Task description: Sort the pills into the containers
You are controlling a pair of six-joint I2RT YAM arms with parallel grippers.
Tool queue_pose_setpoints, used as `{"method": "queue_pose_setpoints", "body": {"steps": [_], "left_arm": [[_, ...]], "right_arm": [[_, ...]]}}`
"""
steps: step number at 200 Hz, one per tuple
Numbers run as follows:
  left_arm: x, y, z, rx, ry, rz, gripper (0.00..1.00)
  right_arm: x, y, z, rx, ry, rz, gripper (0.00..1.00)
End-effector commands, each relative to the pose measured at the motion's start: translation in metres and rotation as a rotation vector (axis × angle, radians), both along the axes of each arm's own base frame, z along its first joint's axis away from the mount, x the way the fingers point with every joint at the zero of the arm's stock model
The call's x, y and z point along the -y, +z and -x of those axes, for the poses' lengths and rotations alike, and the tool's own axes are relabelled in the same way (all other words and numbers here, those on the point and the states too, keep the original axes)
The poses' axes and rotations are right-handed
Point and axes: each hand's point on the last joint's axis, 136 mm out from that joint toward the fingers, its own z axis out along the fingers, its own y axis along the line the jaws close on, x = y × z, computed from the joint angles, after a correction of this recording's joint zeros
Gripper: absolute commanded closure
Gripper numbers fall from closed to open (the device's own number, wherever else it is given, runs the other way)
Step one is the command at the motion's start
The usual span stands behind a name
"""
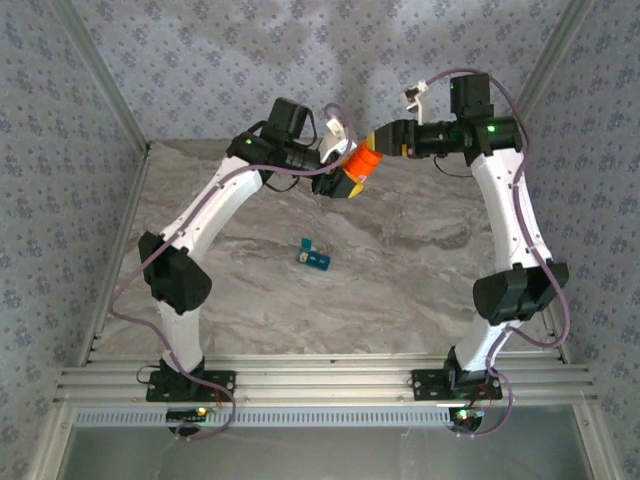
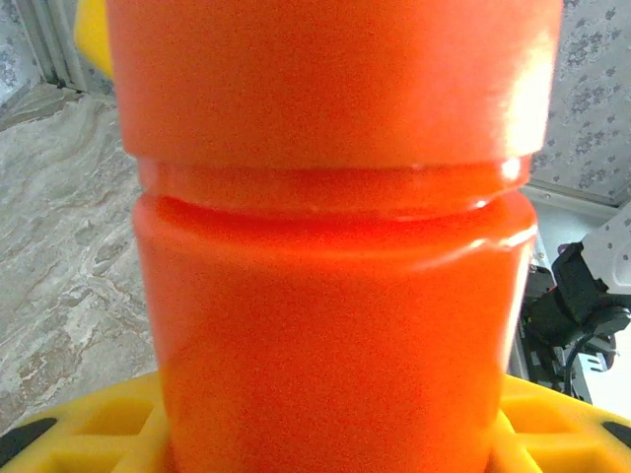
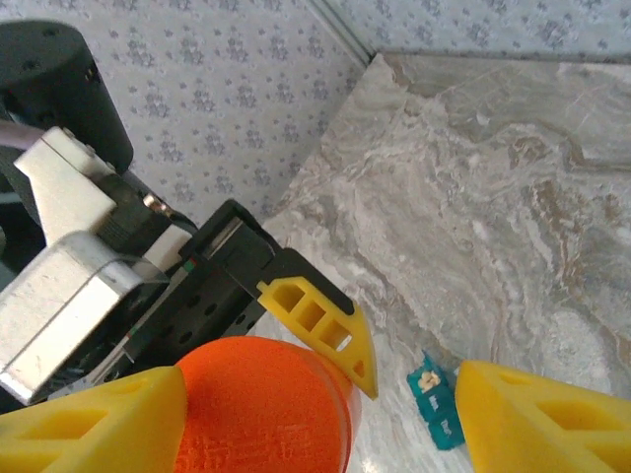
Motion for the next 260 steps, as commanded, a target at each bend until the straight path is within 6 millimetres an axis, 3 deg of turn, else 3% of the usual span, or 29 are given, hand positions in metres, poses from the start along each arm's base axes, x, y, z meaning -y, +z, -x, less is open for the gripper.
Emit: {"method": "queue_pose_setpoints", "body": {"steps": [1,195,260], "left_arm": [[0.002,0.009,0.005,0.004,-0.046,0.031,1.00],[0.003,0.006,0.005,-0.014,-0.056,0.025,1.00],[0.003,0.008,0.004,-0.011,-0.057,0.027,1.00]], "right_arm": [[-0.001,-0.003,0.007,0.009,0.029,0.035,0.27],[-0.006,0.026,0.026,0.041,0.058,-0.075,0.31],[-0.009,0.017,0.029,0.008,0.072,-0.081,0.32]]}}
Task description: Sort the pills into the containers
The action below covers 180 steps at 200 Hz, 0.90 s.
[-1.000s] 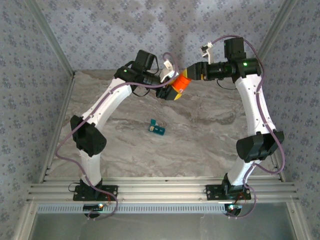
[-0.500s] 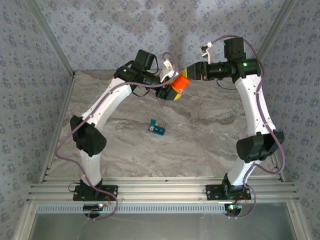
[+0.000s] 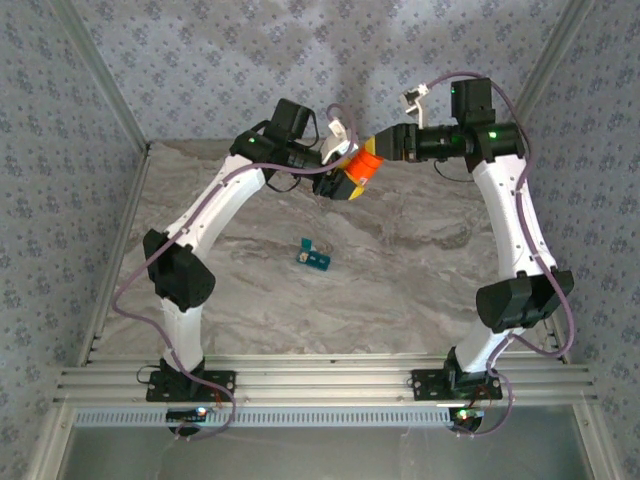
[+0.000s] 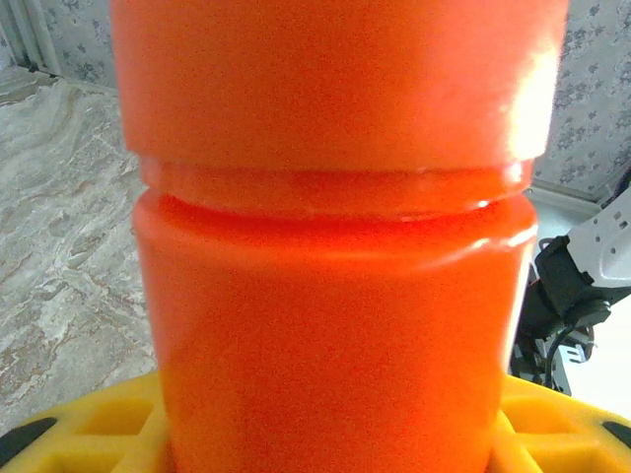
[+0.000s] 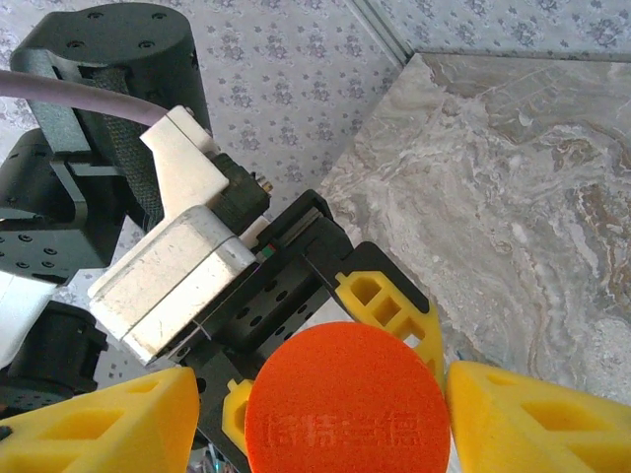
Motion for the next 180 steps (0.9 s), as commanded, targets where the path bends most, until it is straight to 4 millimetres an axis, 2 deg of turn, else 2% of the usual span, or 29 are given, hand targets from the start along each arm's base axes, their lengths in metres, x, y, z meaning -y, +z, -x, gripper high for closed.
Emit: {"method": "queue_pose_setpoints", "body": {"steps": [1,36,77,96,129,180], "left_arm": [[0.000,0.014,0.003,0.024,-0.032,0.035,1.00],[0.000,0.016,0.003,0.027,-0.034,0.038,1.00],[0.000,0.018,0.002,0.032,-0.030,0.039,1.00],[0.001,0.020,0.000,0.034,-0.021,0.046,1.00],[0.000,0.027,-0.015,0.086,0.059,0.039,1.00],[0.003,0.045,-0.036,0.256,0.222,0.056,1.00]], "right_arm": [[-0.002,0.007,0.011,0.000,0.022,-0.025,0.32],[-0.004,-0.003,0.012,-0.024,0.027,-0.012,0.36],[-0.007,-0.008,0.015,-0.036,0.029,-0.001,0.59],[-0.010,-0.014,0.017,-0.050,0.032,0.012,0.66],[-0.011,-0.031,0.014,-0.096,-0.024,0.032,0.73],[-0.006,-0.073,-0.004,-0.218,-0.244,0.023,0.74]]}}
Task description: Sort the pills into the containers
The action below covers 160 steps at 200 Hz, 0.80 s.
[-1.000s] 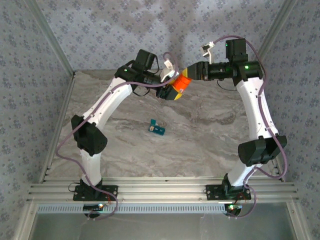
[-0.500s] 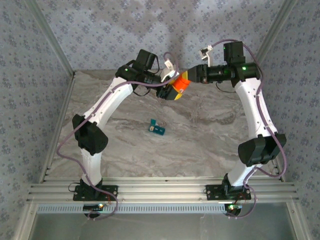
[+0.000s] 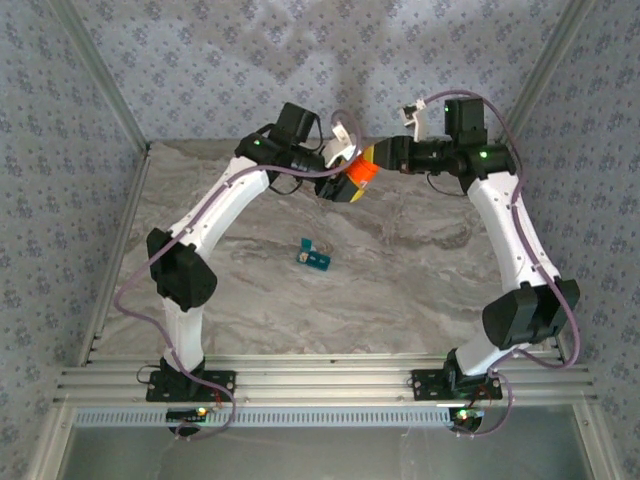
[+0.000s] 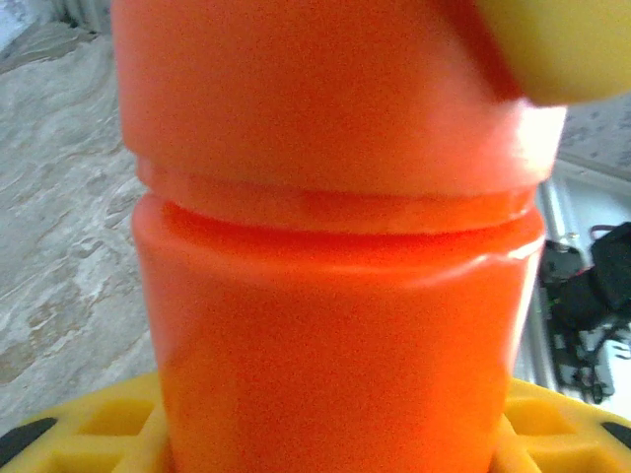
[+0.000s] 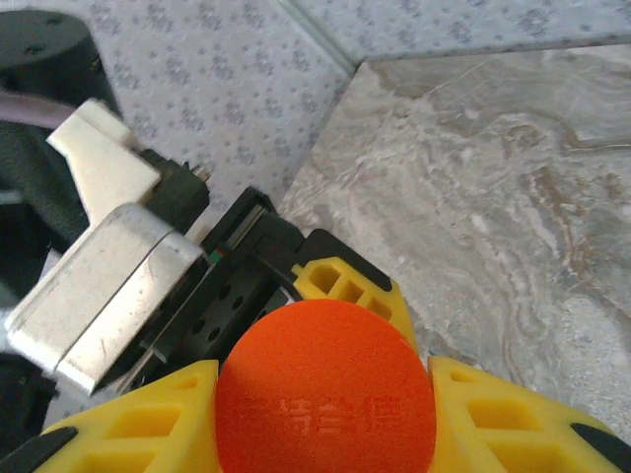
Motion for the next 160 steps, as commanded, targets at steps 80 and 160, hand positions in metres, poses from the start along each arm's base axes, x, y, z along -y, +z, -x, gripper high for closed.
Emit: {"method": "queue_pose_setpoints", "body": {"steps": [80,160], "left_arm": [[0.012,0.065,-0.023,0.329,0.199,0.150,1.00],[0.004,0.062,-0.029,0.299,0.188,0.157,1.00]], "right_arm": [[-0.011,-0.061,-0.004,-0.236,-0.214,-0.022,0.76],[0.011,-0.020,-0.026,-0.228,-0.259,-0.139,0.60]]}}
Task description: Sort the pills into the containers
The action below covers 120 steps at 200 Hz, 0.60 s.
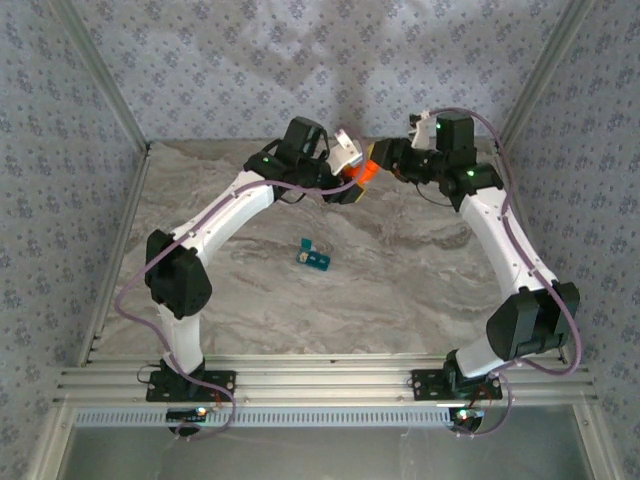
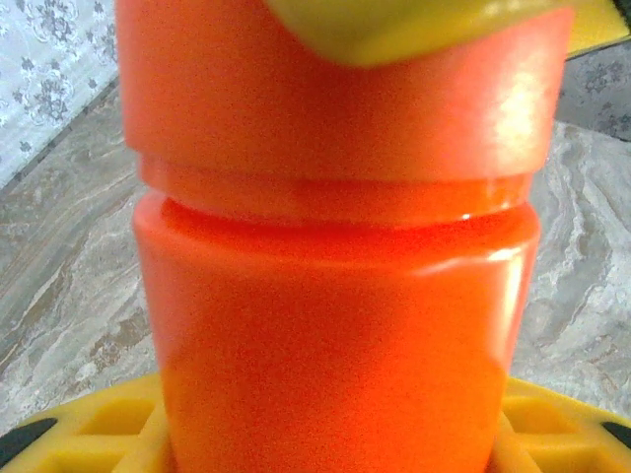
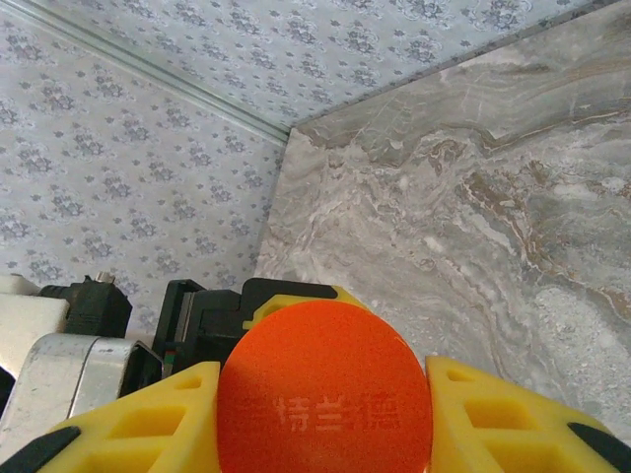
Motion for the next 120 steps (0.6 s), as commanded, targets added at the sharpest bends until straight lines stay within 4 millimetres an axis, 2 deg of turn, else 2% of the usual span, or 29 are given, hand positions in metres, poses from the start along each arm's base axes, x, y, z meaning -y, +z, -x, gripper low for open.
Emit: {"method": "queue_pose_setpoints", "body": {"steps": [1,37,54,84,107,120], "left_arm": [[-0.001,0.085,-0.001,0.167,-0.015,0.187,1.00],[-0.008,0.085,-0.003,0.147,-0.018,0.194,1.00],[-0.011,0.084,-0.003,0.131,-0.022,0.198,1.00],[-0.016,0.083,0.002,0.100,-0.057,0.207,1.00],[-0.018,0.082,0.009,0.064,-0.097,0.211,1.00],[-0.019,0.082,0.013,0.041,-0.120,0.217,1.00]], "right_arm": [[0.003,0.004,0.002,-0.086,0.011,-0.058,0.59],[0.022,0.052,-0.010,0.017,-0.021,-0.128,0.33],[0.030,0.072,-0.013,0.073,-0.029,-0.148,0.26],[0.041,0.092,-0.013,0.139,0.000,-0.153,0.23],[0.047,0.094,-0.013,0.164,0.070,-0.128,0.25],[0.044,0.094,-0.008,0.195,0.137,-0.096,0.26]]}}
